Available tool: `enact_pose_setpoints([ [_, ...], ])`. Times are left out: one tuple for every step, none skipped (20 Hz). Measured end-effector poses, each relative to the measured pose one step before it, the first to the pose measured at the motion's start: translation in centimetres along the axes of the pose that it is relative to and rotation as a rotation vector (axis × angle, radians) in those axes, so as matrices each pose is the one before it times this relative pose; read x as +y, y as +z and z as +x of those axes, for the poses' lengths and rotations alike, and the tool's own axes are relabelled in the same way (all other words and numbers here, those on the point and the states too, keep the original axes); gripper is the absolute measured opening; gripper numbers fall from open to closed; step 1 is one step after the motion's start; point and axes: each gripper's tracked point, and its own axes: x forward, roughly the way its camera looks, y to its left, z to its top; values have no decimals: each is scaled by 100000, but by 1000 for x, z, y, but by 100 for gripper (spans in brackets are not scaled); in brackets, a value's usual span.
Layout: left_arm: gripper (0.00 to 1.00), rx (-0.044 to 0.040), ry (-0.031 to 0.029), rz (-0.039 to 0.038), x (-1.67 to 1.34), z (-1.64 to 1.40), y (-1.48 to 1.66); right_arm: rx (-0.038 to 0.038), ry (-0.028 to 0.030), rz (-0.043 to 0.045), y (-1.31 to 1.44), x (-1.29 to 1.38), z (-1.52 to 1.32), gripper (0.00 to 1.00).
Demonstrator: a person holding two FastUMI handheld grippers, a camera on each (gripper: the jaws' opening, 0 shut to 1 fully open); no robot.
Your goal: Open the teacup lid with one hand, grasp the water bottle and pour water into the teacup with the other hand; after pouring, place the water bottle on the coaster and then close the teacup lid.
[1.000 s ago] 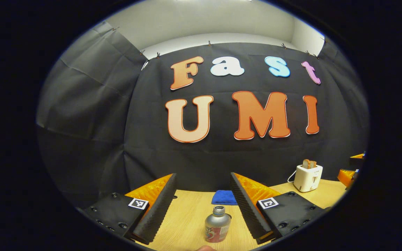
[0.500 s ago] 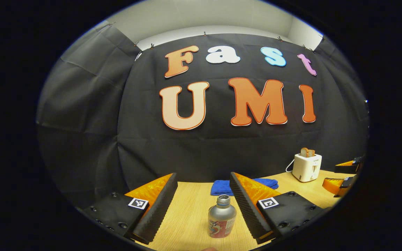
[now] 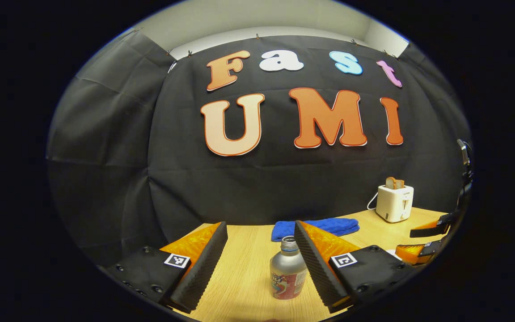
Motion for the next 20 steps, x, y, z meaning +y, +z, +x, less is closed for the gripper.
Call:
enact_pose_setpoints([
  [99,-11,-739,773,-204,-52,-59,1415,1075,-74,-414,330,364,72],
  [96,51,-713,798,-181,-9,-82,1133,575,-221,-396,213,345,71],
  [94,90,-386,648,-106,-143,-190,543,-270,16,-181,79,331,68],
  [99,55,-613,496,-169,-53,-97,320,-694,301,-67,-164,299,66],
  [100,122,-146,167,-14,-22,-160,358,-136,543,-57,-33,308,61],
  [100,395,-276,120,-50,39,-86,1342,66,135,-465,195,329,59],
  [100,398,-312,39,-170,23,-320,1285,-320,8,-348,-31,323,55],
  [100,501,-251,188,-62,36,-247,1140,-250,-236,-336,-72,177,54],
  [100,425,-44,60,-16,15,-195,226,249,450,-60,20,107,51],
  [100,442,-181,-34,22,23,-102,-232,648,345,77,105,132,49],
  [100,348,14,-146,-29,106,-77,240,713,-413,-15,165,-4,49],
  [100,333,-85,-72,-40,46,-116,-71,369,-28,41,86,119,49],
  [100,339,-68,-63,87,13,-123,-107,-775,-198,-24,-204,332,41],
  [100,197,48,53,38,108,60,100,-507,-429,88,-241,-225,38],
  [100,236,67,44,-51,72,-207,377,263,17,-29,-15,184,31],
  [100,249,112,-23,-15,-26,-60,-50,507,-88,57,106,38,29],
  [100,439,57,-58,69,34,-179,28,379,-367,51,28,-22,27],
  [100,375,9,-42,18,66,-118,-118,242,81,-23,-35,-28,26],
  [100,563,-19,-146,98,-90,-290,39,279,95,62,-3,48,24],
  [100,663,-35,-212,-26,133,-219,-134,630,73,-31,4,-20,23],
])
